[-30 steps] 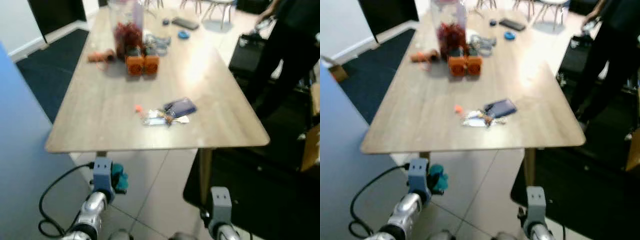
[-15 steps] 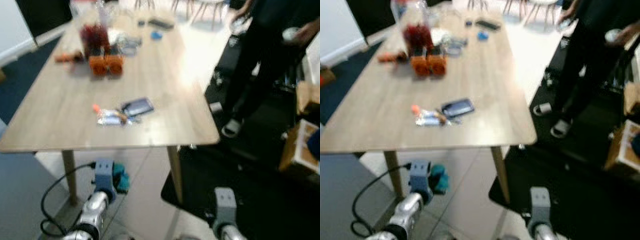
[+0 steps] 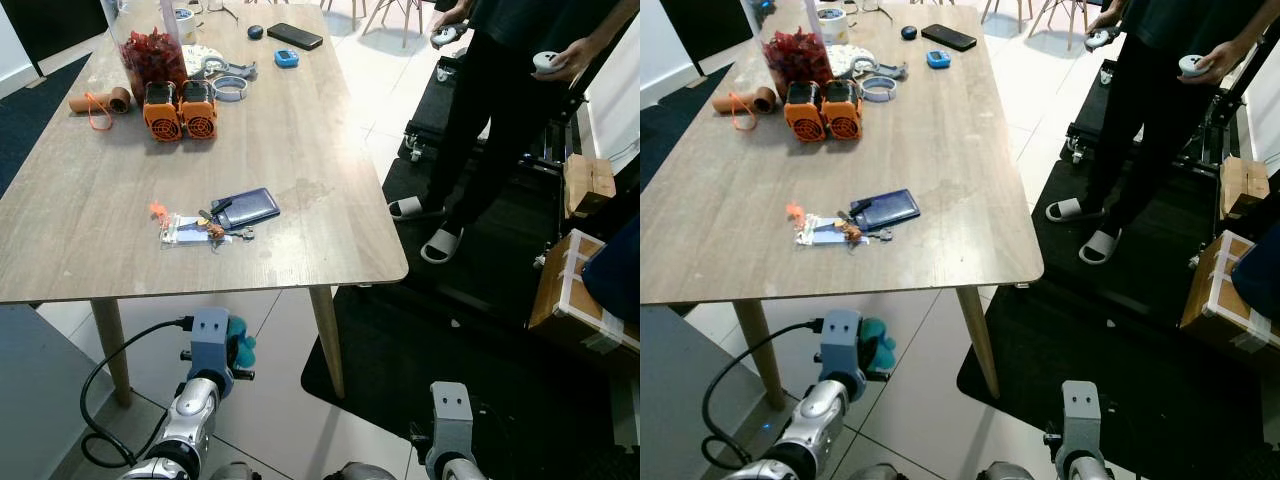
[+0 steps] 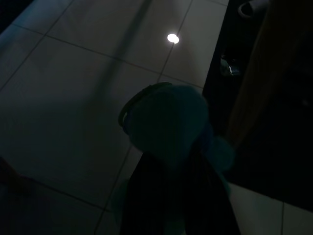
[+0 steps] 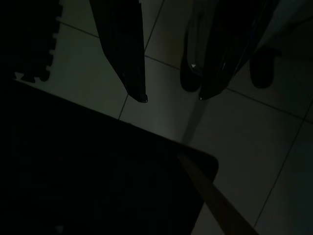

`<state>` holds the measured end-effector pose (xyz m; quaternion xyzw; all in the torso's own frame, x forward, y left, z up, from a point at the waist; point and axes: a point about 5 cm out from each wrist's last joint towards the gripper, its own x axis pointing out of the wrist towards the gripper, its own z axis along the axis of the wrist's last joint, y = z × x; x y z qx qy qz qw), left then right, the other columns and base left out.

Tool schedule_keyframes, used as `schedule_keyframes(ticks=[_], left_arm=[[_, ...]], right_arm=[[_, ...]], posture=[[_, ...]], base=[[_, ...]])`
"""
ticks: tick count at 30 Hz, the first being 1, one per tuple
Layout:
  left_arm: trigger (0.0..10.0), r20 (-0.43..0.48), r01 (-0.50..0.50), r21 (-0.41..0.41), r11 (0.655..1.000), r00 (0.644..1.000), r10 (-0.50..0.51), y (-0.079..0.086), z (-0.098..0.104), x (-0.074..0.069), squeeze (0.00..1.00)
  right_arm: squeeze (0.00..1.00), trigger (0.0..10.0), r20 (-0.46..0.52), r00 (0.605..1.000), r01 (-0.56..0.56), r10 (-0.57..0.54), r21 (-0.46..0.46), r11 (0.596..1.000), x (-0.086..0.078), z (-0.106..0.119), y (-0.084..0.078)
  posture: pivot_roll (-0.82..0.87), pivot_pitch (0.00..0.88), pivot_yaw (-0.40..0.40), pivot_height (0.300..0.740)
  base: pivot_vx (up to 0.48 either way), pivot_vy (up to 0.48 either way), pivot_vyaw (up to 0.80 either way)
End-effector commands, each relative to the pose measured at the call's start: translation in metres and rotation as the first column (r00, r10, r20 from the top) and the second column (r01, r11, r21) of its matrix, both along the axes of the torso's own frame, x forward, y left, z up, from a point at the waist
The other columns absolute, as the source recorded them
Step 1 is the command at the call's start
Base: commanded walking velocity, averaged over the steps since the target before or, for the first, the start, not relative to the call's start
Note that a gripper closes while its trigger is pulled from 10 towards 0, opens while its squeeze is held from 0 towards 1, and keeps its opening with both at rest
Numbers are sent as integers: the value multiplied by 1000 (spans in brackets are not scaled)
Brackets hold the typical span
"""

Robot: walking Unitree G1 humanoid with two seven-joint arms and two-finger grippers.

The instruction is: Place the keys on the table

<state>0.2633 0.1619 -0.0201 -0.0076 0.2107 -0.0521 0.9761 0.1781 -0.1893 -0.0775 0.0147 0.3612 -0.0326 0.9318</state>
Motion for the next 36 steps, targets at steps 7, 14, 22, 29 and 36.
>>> schedule_keyframes(ticks=[7, 14, 22, 29, 36], left_arm=[[10000, -35, -4, 6, 1000, 999, 4, -1, -4, -2, 0], [10000, -59, -15, -1, 1000, 998, 15, 0, -7, -4, 0], [10000, -49, 0, 1, 1000, 999, 0, -1, -6, -4, 0], [10000, -47, 18, 6, 1000, 999, -18, -3, -7, -5, 0], [10000, -10, 23, -16, 1000, 1000, -23, 2, -3, -4, 0]], right_arm=[[0, 10000, 2, 1000, 11, -11, -9, 1000, 1, 1, -5], [0, 10000, 5, 1000, 6, -6, -7, 1000, 2, 1, -3], [0, 10000, 2, 1000, 2, -2, -6, 1000, 1, 1, -2], [0, 10000, -1, 1000, -4, 4, -5, 1000, 0, 0, -2], [0, 10000, 1, 1000, -7, 7, -2, 1000, 2, 1, 0]], posture=[[49, 72, -28, 740], [47, 66, -28, 740], [44, 62, -29, 740], [45, 55, -29, 740], [46, 55, -28, 740]], base=[[0, 0, 0], [0, 125, 0], [0, 300, 0], [0, 0, 0], [0, 0, 0]])
